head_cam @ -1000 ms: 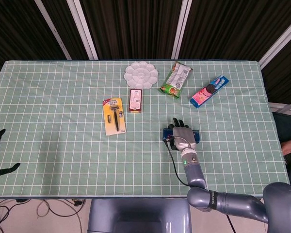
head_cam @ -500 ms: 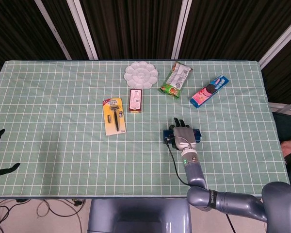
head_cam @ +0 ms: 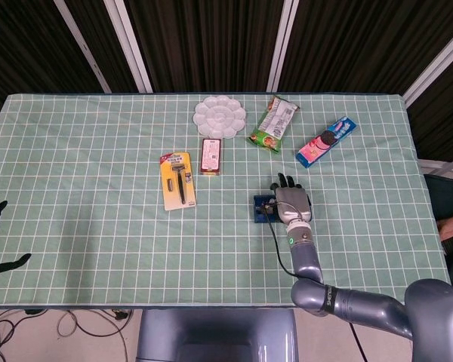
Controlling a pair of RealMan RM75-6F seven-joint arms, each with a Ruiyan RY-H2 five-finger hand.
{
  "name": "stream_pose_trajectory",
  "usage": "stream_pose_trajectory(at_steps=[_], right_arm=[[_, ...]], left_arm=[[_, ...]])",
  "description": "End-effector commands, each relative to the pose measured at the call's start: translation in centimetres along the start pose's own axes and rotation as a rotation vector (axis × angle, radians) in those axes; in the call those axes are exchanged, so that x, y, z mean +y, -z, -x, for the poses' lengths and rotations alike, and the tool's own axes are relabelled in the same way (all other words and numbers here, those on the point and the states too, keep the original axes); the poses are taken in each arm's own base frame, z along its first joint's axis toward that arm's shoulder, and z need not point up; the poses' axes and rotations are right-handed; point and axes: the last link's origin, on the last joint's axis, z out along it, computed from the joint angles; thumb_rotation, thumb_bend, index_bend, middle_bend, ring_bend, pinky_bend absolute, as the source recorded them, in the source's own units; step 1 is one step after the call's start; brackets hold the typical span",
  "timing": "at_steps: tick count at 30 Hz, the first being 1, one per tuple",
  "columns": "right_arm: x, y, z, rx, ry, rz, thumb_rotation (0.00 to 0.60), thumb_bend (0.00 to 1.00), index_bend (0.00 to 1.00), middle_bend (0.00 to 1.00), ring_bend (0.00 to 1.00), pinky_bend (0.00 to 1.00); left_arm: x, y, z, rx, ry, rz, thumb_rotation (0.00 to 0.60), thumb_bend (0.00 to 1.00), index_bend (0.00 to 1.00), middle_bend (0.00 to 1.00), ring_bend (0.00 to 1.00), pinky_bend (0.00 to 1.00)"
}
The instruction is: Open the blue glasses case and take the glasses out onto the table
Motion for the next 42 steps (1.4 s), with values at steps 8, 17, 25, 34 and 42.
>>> stream_pose_trajectory(at_steps=[8,17,25,34,42], right_arm=[[-1.8,-2.5,-3.2,0.102,0.028,-0.013,0.6,0.4,0.16,0.0,0.0,0.21],[-0.9,-0.1,-3.7,0.119,0.028,-0.051,0.6,0.4,0.14,0.0,0.0,0.21],[-0.7,3.5,-4.7,0.128,0.012,-0.134,0.6,0.39,0.13,0.23,0.2,0.3],[0.0,6.0,-4.0,0.086,0.054,-0.178,0.6,0.49,0.13,0.85,0.86,0.94],[0.6,6.3,-1.6,-0.045,0.059,-0.128,0.6,0.76,0.14,1.0,1.0,1.0]], left_arm=[[0.0,0.1,0.0,0.004,0.005,-0.002,0.6,0.04,0.0,0.0,0.0,0.0],[0.2,0.1,0.0,0.003,0.002,0.006,0.6,0.04,0.0,0.0,0.0,0.0],[0.2,0.1,0.0,0.004,0.0,0.01,0.6,0.04,0.0,0.0,0.0,0.0],[0.3,0.2,0.0,0.005,0.001,0.016,0.6,0.04,0.0,0.0,0.0,0.0],[0.3,0.3,0.0,0.004,0.005,0.018,0.6,0.04,0.0,0.0,0.0,0.0]])
